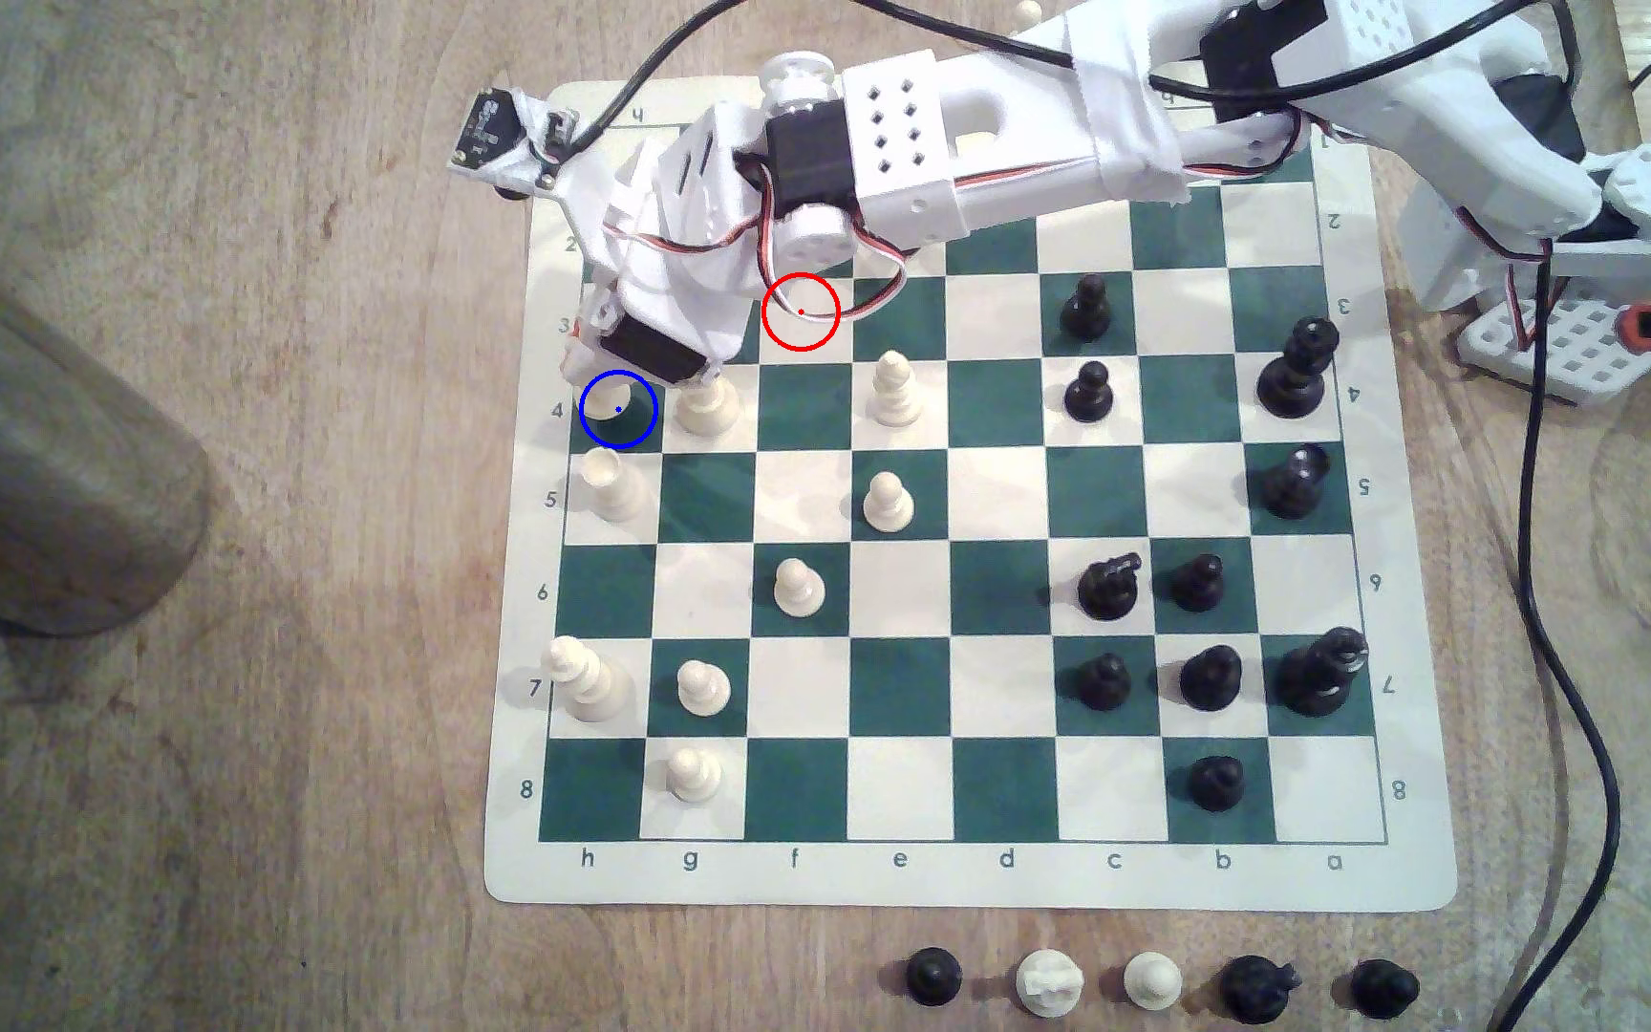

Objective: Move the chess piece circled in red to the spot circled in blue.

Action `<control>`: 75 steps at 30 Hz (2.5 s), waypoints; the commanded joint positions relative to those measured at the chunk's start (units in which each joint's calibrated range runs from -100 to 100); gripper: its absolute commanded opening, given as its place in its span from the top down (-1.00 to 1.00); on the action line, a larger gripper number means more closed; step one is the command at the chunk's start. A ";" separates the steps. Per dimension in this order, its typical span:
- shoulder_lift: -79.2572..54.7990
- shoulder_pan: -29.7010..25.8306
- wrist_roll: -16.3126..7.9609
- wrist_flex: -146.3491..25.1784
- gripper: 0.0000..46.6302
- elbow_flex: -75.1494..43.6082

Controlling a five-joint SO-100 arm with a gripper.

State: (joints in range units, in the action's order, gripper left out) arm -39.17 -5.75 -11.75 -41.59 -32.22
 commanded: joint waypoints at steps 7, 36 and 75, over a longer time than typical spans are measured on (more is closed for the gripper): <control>1.56 0.08 -0.15 -0.26 0.97 -5.41; 1.06 0.00 -0.29 -0.99 0.30 -5.04; 32.97 0.86 0.49 4.57 0.09 26.42</control>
State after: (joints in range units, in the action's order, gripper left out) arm -20.57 -5.75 -11.45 -38.09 -9.53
